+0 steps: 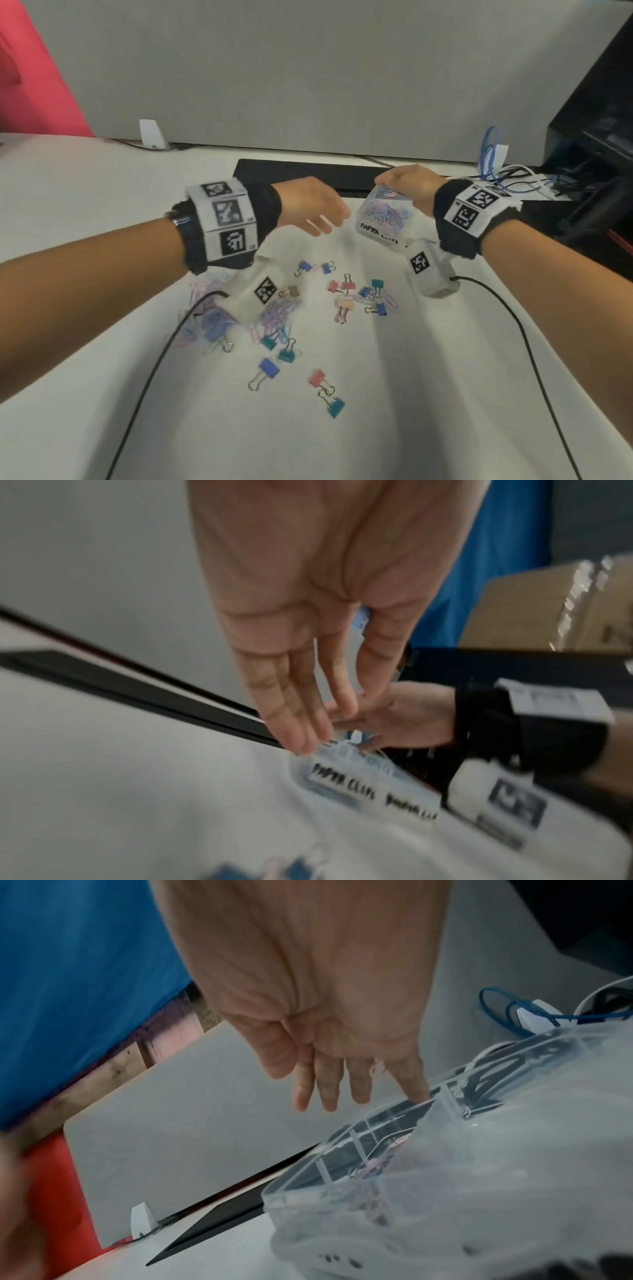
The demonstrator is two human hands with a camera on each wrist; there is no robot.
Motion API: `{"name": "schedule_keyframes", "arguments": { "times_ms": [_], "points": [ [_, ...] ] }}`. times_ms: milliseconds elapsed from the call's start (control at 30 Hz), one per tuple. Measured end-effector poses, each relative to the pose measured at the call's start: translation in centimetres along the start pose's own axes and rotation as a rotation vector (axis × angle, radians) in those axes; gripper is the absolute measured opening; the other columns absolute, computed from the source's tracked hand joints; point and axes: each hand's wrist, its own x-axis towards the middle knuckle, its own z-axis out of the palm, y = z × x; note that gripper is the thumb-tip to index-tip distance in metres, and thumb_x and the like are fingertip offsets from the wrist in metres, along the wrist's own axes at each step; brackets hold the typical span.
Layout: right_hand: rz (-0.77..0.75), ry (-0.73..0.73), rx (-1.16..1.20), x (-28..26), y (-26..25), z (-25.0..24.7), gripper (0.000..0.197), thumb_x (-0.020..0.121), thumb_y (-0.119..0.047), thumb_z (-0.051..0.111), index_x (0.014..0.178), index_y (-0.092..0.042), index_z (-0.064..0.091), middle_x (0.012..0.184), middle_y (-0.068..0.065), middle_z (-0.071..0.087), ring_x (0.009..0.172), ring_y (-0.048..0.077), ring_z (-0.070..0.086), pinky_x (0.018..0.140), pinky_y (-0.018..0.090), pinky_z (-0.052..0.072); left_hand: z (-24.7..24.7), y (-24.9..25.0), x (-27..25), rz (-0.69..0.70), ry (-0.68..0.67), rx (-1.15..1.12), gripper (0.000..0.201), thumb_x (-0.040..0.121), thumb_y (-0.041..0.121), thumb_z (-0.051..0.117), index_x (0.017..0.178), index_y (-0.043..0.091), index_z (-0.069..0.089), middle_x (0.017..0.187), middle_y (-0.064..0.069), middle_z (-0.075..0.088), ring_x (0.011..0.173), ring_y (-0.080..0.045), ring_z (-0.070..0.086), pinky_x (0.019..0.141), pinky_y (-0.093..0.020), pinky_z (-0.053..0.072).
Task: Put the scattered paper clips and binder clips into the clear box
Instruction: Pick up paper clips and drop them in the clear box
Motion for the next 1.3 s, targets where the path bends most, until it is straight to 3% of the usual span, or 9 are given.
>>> {"name": "schedule_keyframes", "arguments": {
  "times_ms": [133, 233, 367, 500, 600, 767, 900, 1067, 1300],
  "points": [
    [-0.122, 0.056, -0.110, -2.3, 0.1, 0.0, 0.030, 0.095, -0.016, 0.043, 0.120, -0.010, 0.059, 0.129, 0.010, 0.056, 0.119, 0.024, 0.050, 0.097, 0.029, 0.036, 0.4, -2.8, -2.5, -0.018, -0.076, 0.398, 0.028, 0.090, 0.005, 0.053, 0.117, 0.008, 0.060, 0.120, -0.010, 0.061, 0.093, -0.017, 0.054, 0.073, -0.019, 0.048],
    [-0.208, 0.056, -0.242, -4.6, 1.1, 0.9, 0.028, 0.093, -0.003, 0.043, 0.112, -0.007, 0.062, 0.123, 0.010, 0.060, 0.109, 0.019, 0.052, 0.096, 0.027, 0.037, 1.2, -4.4, -3.8, -0.051, -0.142, 0.637, 0.034, 0.086, 0.009, 0.061, 0.120, 0.012, 0.058, 0.126, -0.006, 0.057, 0.093, -0.014, 0.052, 0.081, -0.019, 0.042],
    [-0.222, 0.041, -0.274, -7.0, 2.3, 2.3, 0.031, 0.092, 0.004, 0.042, 0.113, -0.004, 0.063, 0.126, 0.013, 0.059, 0.120, 0.028, 0.052, 0.107, 0.034, 0.039, 2.0, -5.6, -4.7, -0.034, -0.146, 0.729, 0.043, 0.084, 0.013, 0.064, 0.125, 0.013, 0.054, 0.130, -0.004, 0.052, 0.115, -0.019, 0.052, 0.085, -0.018, 0.037],
    [-0.211, 0.030, -0.288, -8.5, 3.2, 2.7, 0.025, 0.087, 0.005, 0.050, 0.105, -0.006, 0.063, 0.108, 0.010, 0.060, 0.097, 0.018, 0.053, 0.086, 0.023, 0.044, 2.8, -6.0, -5.2, -0.010, -0.178, 0.810, 0.044, 0.084, 0.019, 0.065, 0.125, 0.013, 0.052, 0.126, -0.006, 0.050, 0.106, -0.018, 0.050, 0.092, -0.025, 0.041],
    [-0.116, -0.106, -0.408, -9.4, 3.7, 3.5, 0.025, 0.080, -0.002, 0.064, 0.104, -0.009, 0.061, 0.100, 0.002, 0.052, 0.092, 0.016, 0.049, 0.074, 0.020, 0.041, 3.2, -6.1, -5.1, 0.023, -0.165, 0.789, 0.031, 0.086, 0.015, 0.061, 0.116, 0.010, 0.058, 0.109, -0.006, 0.057, 0.090, -0.011, 0.047, 0.086, -0.024, 0.044],
    [-0.032, -0.161, -0.500, -10.0, 4.2, 4.6, 0.040, 0.075, -0.010, 0.071, 0.113, -0.007, 0.058, 0.100, 0.002, 0.046, 0.090, 0.016, 0.045, 0.059, 0.010, 0.033, 2.7, -5.7, -4.7, -0.006, -0.141, 0.724, 0.026, 0.081, 0.009, 0.065, 0.107, 0.009, 0.064, 0.073, 0.011, 0.048, 0.085, -0.014, 0.051, 0.090, -0.030, 0.049],
    [-0.015, -0.165, -0.450, -10.1, 4.3, 5.1, 0.032, 0.076, -0.003, 0.069, 0.103, -0.012, 0.054, 0.104, 0.010, 0.052, 0.086, 0.019, 0.048, 0.061, 0.016, 0.040, 1.7, -5.6, -4.3, -0.027, -0.060, 0.587, 0.027, 0.079, 0.006, 0.067, 0.106, 0.010, 0.067, 0.077, 0.007, 0.053, 0.081, -0.014, 0.052, 0.081, -0.026, 0.049],
    [0.012, -0.208, -0.370, -10.1, 4.3, 5.5, 0.034, 0.077, 0.004, 0.061, 0.097, -0.018, 0.044, 0.113, 0.016, 0.058, 0.088, 0.024, 0.053, 0.084, 0.035, 0.051, 1.3, -5.7, -4.1, -0.042, -0.028, 0.441, 0.027, 0.084, 0.007, 0.062, 0.110, 0.007, 0.067, 0.069, 0.007, 0.047, 0.062, -0.006, 0.044, 0.067, -0.018, 0.043],
    [0.051, -0.234, -0.237, -10.3, 3.9, 5.6, 0.036, 0.073, 0.003, 0.066, 0.089, -0.021, 0.044, 0.093, 0.013, 0.056, 0.077, 0.024, 0.054, 0.074, 0.034, 0.050, 1.4, -6.0, -4.3, -0.122, -0.153, 0.533, 0.028, 0.091, 0.018, 0.054, 0.113, 0.004, 0.064, 0.072, 0.006, 0.053, 0.060, -0.010, 0.048, 0.059, -0.015, 0.041]
  ]
}}
